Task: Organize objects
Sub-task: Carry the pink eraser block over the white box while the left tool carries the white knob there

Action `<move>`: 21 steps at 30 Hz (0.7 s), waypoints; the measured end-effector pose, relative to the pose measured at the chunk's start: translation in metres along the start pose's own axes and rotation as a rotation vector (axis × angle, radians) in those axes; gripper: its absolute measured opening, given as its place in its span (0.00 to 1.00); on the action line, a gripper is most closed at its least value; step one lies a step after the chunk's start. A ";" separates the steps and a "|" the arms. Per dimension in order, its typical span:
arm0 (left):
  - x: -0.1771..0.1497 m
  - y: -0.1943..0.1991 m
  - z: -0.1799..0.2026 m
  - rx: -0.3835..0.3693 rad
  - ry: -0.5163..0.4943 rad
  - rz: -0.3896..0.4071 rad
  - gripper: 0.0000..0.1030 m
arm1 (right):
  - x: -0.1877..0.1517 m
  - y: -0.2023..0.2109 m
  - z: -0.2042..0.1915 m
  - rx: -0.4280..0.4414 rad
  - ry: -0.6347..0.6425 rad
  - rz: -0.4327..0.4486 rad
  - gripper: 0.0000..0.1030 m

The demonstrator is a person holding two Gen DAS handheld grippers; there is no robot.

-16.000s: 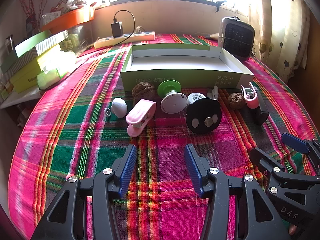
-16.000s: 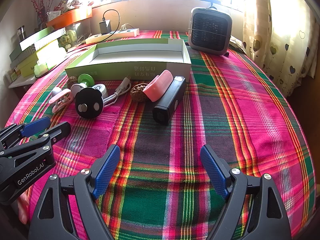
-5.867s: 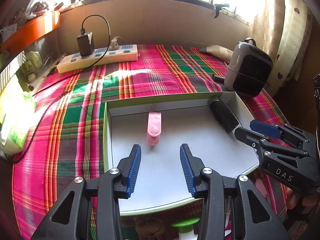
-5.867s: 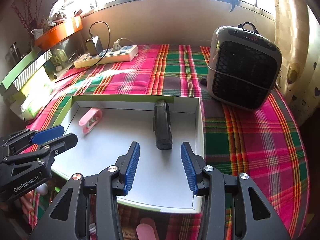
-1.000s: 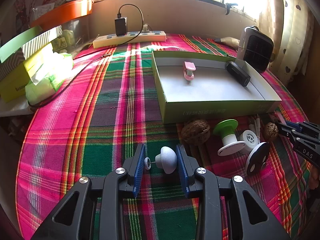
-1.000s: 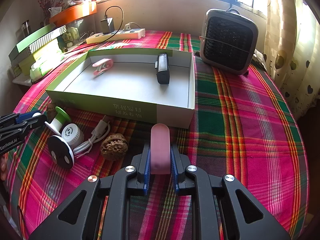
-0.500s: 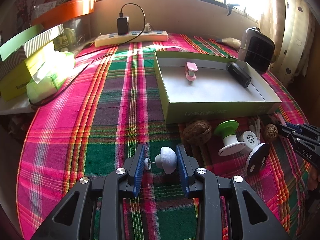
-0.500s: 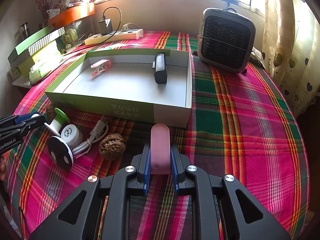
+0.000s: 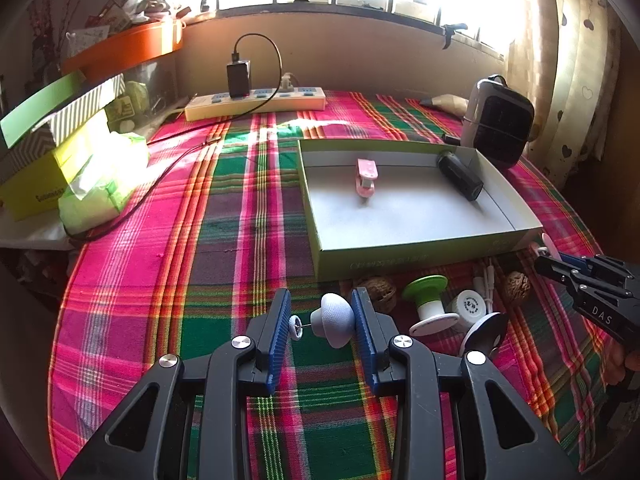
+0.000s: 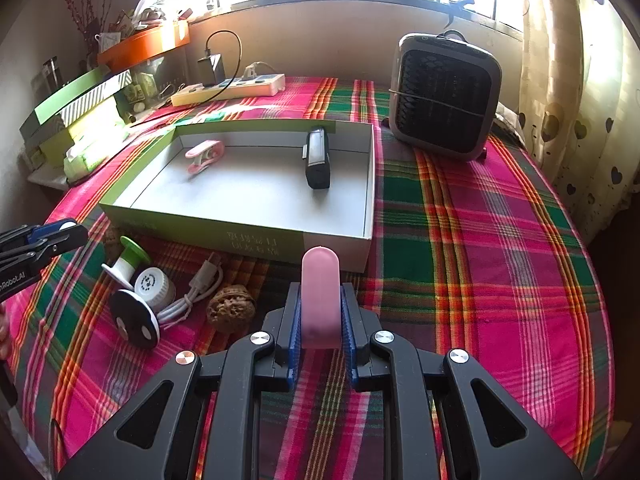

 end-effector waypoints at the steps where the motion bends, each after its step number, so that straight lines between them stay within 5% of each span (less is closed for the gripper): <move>1: 0.002 0.001 0.001 -0.003 -0.002 0.004 0.28 | 0.002 0.001 0.000 0.003 -0.001 0.004 0.18; 21: 0.046 -0.009 0.037 -0.070 -0.053 0.033 0.29 | 0.046 -0.005 -0.027 0.081 0.036 0.017 0.18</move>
Point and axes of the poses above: each gripper's, at about its wrist camera, not at the fingertips, and y roughly against the way its jaws point, z to its right, x to its top, the point moved 7 cm from there along -y, roughly the way its jaws point, and after that the axes turned 10 degrees about x, right-handed, at the moved point
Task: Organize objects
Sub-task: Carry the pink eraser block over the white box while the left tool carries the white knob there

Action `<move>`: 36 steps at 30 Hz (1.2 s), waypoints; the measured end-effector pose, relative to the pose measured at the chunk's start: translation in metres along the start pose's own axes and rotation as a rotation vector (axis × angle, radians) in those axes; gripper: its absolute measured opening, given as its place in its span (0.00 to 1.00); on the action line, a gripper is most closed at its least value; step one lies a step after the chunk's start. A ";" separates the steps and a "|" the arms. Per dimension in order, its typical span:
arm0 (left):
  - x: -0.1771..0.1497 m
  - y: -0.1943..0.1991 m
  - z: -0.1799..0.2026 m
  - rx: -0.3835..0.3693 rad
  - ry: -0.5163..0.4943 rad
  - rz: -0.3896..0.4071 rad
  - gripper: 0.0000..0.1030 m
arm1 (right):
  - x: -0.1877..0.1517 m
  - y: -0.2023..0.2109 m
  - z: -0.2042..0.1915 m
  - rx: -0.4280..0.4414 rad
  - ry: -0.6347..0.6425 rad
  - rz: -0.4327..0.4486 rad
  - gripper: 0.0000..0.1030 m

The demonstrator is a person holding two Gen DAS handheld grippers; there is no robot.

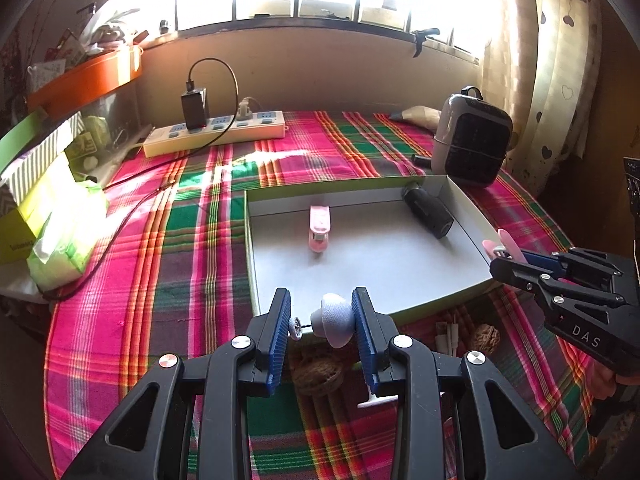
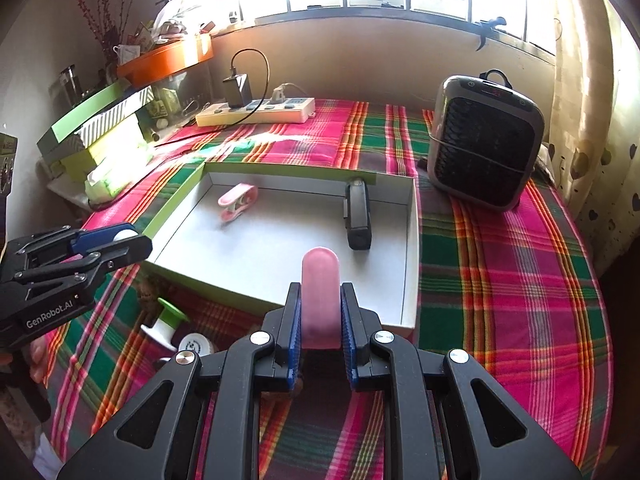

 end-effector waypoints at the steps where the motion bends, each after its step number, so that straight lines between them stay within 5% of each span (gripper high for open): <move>1: 0.002 -0.001 0.002 -0.005 -0.005 0.001 0.29 | 0.002 -0.002 -0.001 0.005 0.004 -0.003 0.18; 36: 0.021 -0.069 0.007 0.020 -0.032 -0.085 0.29 | 0.061 -0.109 0.000 0.081 -0.007 -0.155 0.18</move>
Point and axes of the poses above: each gripper's, at about its wrist camera, not at the fingertips, and y roughly against the way its jaws point, z to its right, x to its top, the point moved 7 cm from there along -y, roughly the way its jaws point, and after that the axes turned 10 degrees about x, right-handed, at the moved point
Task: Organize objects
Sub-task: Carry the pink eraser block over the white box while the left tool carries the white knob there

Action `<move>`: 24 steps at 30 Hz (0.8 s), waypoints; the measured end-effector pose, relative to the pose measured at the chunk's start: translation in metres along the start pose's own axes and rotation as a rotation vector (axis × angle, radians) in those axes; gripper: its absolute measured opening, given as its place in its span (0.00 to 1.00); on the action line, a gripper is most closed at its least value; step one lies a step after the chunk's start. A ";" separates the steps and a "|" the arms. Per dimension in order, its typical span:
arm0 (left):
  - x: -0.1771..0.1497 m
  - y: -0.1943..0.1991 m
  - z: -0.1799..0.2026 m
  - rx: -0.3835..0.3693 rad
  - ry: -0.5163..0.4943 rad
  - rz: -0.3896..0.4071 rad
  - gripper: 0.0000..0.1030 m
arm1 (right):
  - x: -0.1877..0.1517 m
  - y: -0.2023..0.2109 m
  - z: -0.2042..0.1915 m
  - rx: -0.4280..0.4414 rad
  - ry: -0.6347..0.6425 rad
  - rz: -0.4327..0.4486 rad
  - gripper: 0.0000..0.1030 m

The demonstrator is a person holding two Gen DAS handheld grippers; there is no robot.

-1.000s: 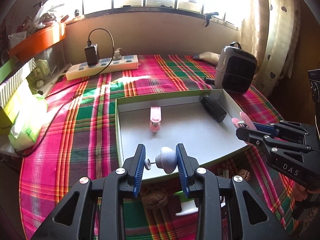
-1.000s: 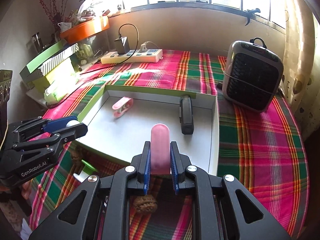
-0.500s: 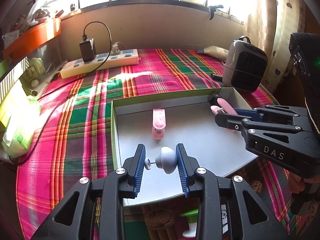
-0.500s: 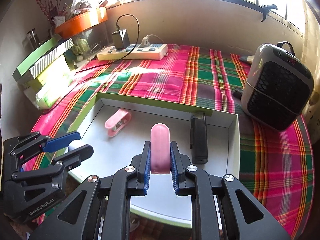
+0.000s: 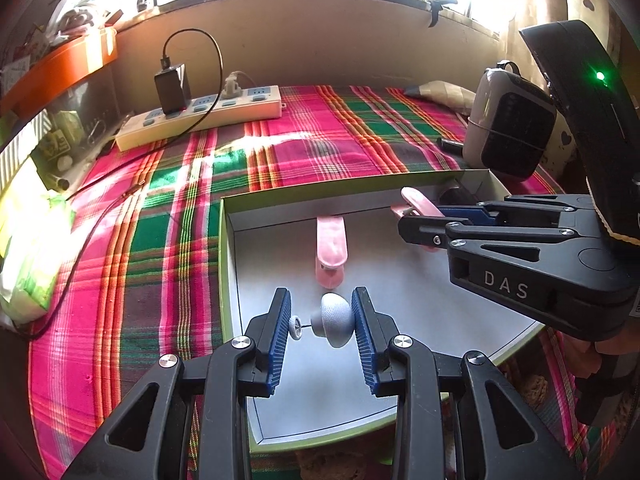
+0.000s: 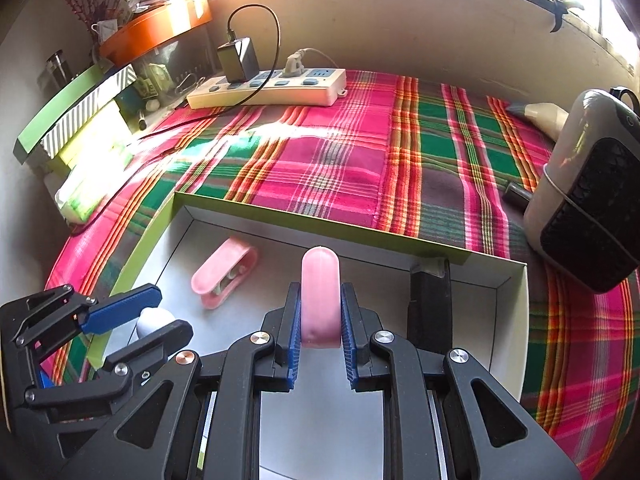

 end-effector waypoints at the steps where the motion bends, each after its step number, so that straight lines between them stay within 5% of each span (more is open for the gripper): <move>1: 0.000 -0.001 0.000 0.001 0.000 -0.003 0.29 | 0.001 -0.002 0.000 -0.001 0.000 -0.002 0.18; 24: -0.003 -0.013 0.004 0.007 -0.007 -0.031 0.29 | 0.006 -0.015 0.003 -0.014 -0.003 -0.023 0.18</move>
Point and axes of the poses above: each gripper's, at about its wrist camera, not at the fingertips, and y roughly against the way its jaws point, z to its right, x to its top, the point moved 7 cm from there along -y, roughly the way its jaws point, and after that the axes turned 10 degrees about x, right-handed, at the moved point
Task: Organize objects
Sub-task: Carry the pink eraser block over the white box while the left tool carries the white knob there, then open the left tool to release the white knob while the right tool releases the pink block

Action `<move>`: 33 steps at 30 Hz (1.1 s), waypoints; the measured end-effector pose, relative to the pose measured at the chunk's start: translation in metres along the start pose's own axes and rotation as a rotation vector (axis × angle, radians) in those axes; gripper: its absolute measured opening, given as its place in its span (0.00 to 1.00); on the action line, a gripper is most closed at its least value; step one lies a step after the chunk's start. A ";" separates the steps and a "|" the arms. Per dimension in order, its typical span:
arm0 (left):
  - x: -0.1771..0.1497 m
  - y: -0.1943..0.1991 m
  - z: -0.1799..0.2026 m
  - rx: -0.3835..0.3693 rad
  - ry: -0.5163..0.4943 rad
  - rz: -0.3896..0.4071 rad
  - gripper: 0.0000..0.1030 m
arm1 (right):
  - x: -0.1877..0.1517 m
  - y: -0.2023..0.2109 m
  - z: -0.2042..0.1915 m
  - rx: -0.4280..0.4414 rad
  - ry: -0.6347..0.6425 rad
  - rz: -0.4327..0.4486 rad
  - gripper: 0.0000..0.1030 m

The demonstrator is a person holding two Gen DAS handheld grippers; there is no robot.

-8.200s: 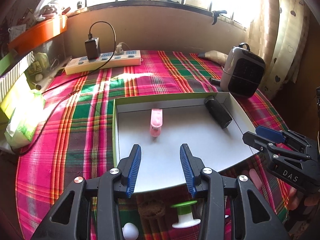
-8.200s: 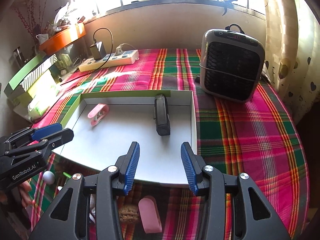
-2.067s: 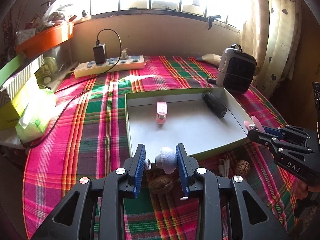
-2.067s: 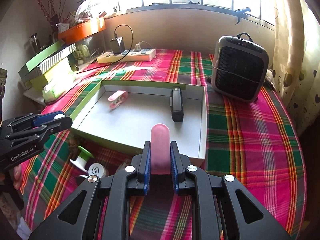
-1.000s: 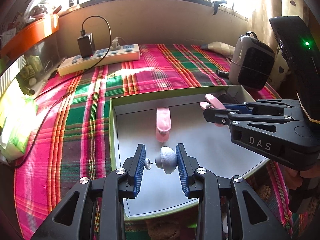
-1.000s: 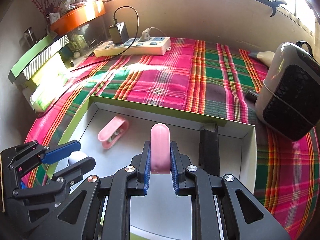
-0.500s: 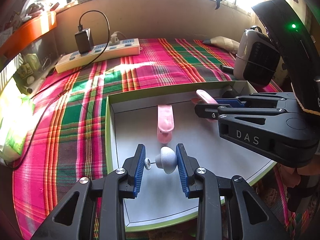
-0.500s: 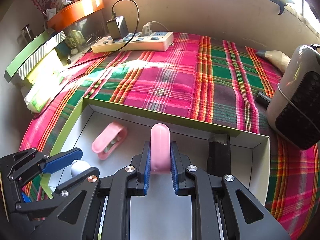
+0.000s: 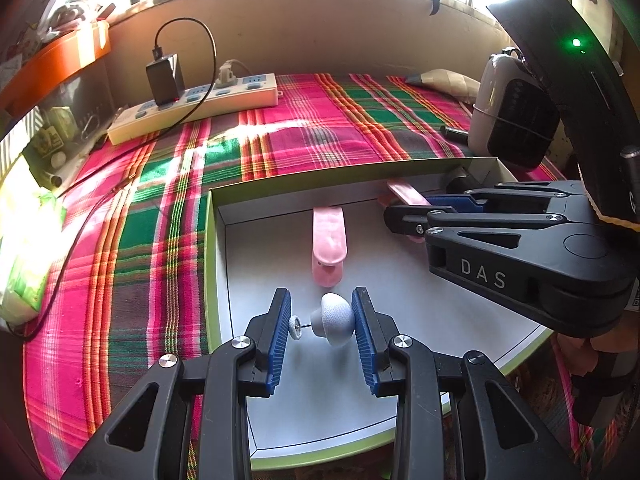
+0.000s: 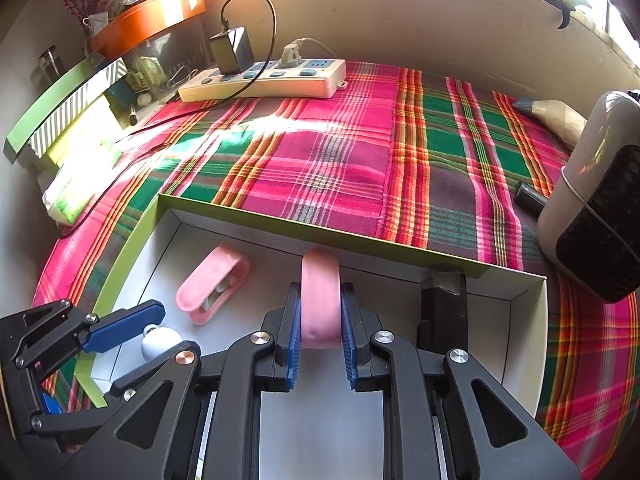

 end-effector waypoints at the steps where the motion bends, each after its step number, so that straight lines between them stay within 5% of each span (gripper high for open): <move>1: 0.000 0.000 0.000 0.000 0.000 0.001 0.29 | 0.000 0.000 0.000 -0.001 0.000 0.000 0.18; 21: 0.001 0.000 0.000 0.001 0.000 -0.002 0.29 | 0.000 -0.001 0.001 0.000 -0.016 0.004 0.19; 33: 0.001 0.000 0.000 0.006 0.001 -0.002 0.31 | -0.002 0.000 -0.002 -0.007 -0.014 0.002 0.30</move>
Point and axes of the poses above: each gripper's, at about its wrist camera, not at the fingertips, and y roughly against the way its jaws point, z to its right, x to its top, the point moved 7 cm from there along -y, roughly the way its jaws point, and after that the axes turned 10 degrees about x, right-handed, at the moved point
